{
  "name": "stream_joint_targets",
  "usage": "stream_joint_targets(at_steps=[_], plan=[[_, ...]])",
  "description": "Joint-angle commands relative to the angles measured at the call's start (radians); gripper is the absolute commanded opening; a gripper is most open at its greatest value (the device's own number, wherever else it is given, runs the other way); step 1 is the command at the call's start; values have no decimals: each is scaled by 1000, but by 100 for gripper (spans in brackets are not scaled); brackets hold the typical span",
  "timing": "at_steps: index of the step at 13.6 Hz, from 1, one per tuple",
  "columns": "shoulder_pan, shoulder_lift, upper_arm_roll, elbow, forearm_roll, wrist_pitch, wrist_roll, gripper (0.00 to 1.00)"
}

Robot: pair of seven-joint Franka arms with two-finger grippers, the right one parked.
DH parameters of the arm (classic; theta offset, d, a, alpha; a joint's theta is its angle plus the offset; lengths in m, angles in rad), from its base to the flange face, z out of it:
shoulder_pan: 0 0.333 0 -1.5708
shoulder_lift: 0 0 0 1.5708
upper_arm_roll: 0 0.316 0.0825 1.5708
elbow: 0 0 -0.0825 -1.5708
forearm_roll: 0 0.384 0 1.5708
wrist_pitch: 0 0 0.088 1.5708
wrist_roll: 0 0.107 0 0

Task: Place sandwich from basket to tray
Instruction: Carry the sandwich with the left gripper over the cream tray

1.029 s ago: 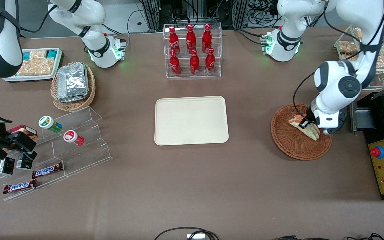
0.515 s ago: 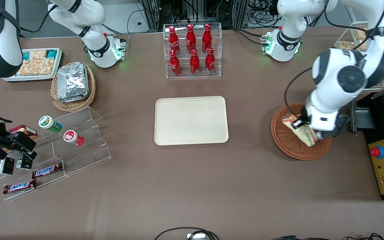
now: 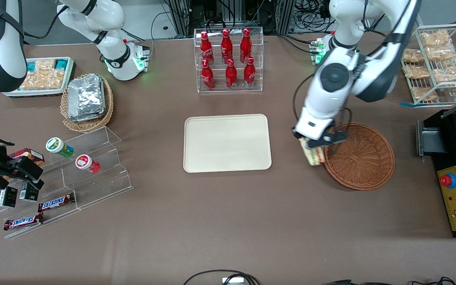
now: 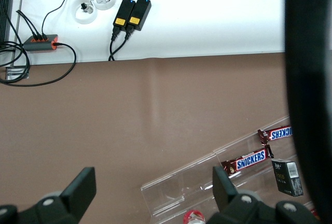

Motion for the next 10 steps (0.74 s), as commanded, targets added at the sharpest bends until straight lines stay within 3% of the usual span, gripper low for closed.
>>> stream_joint_targets(at_steps=[1,7,10], plan=[[-118,86,-2,55,70,-2,-23,0],[-287,358,-2,221,280,1,-130,0],[-344,468,0,287,319,20,-159,3]])
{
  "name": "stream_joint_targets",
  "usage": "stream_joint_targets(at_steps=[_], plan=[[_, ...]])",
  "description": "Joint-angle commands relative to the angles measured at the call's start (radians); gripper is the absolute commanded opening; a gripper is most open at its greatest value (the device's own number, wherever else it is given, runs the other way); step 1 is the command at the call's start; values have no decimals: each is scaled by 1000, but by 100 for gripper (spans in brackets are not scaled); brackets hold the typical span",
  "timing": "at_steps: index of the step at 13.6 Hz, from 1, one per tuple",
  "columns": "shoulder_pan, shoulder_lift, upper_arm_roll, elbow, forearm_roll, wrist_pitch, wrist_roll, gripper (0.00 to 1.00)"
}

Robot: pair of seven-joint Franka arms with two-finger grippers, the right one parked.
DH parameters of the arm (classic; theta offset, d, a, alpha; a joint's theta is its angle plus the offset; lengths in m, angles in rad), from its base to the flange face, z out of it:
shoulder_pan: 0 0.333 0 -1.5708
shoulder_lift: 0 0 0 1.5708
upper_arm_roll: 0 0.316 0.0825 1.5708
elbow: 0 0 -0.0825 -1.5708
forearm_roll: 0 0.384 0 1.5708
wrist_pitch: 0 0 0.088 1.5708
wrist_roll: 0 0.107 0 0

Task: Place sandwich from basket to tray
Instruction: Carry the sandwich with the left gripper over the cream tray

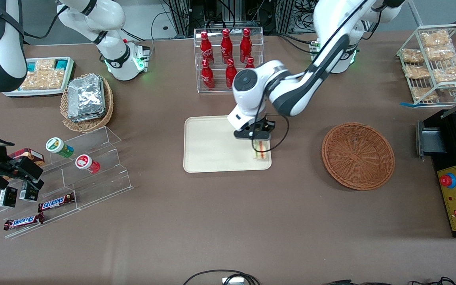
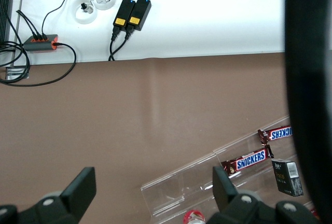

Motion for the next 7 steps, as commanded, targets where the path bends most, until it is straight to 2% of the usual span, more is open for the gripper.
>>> stream_joint_targets(at_steps=[1,3,7], plan=[[-56,101,9,80,35,36,-60,3],[-67,129,9,74,71,65,-100,3],[-73,143,9,39,71,64,-106,5]])
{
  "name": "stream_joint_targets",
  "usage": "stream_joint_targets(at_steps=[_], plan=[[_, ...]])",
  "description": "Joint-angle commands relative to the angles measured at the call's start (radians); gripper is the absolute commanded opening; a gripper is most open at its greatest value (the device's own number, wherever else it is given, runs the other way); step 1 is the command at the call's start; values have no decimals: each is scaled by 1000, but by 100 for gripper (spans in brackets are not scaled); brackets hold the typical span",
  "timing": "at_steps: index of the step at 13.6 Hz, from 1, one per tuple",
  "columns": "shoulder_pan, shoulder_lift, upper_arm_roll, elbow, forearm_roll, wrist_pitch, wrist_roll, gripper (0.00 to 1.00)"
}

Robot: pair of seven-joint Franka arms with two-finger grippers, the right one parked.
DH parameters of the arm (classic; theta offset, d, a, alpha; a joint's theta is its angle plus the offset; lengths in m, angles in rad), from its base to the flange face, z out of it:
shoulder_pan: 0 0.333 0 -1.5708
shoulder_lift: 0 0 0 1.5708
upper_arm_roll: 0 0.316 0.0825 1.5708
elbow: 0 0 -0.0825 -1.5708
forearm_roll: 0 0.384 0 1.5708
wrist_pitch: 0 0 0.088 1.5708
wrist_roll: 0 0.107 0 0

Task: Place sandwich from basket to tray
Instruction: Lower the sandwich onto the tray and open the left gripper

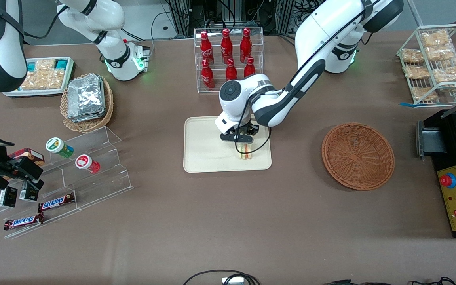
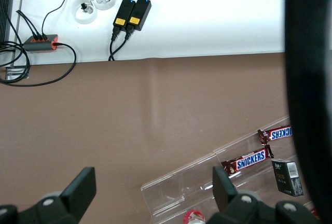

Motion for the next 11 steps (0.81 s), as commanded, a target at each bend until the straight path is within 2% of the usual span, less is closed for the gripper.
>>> stream_joint_targets(at_steps=[1,5,11], plan=[[-14,-1,8,-8,14,-8,-28,11],[-13,-3,9,-7,11,-51,-93,98],[16,-57,11,45,6,-86,-235,100]])
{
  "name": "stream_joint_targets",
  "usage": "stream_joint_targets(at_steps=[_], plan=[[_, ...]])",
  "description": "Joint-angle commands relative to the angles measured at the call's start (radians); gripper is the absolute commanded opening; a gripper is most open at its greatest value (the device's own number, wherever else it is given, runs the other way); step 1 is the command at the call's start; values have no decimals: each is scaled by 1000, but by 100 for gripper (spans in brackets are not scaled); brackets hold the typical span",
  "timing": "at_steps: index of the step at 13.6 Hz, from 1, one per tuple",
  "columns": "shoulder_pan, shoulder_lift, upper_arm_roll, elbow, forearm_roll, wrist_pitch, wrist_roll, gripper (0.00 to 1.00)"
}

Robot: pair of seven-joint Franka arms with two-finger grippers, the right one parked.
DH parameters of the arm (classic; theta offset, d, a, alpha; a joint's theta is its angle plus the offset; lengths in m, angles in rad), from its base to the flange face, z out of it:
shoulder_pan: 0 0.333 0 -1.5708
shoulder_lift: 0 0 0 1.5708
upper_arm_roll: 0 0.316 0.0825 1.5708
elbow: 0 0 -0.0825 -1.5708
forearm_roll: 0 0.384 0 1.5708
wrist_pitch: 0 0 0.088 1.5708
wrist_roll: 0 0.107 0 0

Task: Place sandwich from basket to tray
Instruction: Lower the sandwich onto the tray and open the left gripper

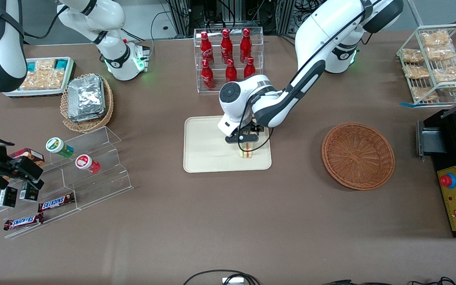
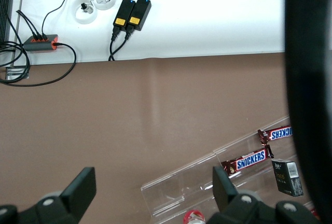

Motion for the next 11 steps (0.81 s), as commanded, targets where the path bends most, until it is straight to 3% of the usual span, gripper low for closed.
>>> stream_joint_targets(at_steps=[1,6,11], plan=[[28,-37,5,55,5,-55,-58,100],[102,-55,5,176,-10,-180,-58,100],[220,-161,2,176,-9,-325,-37,100]])
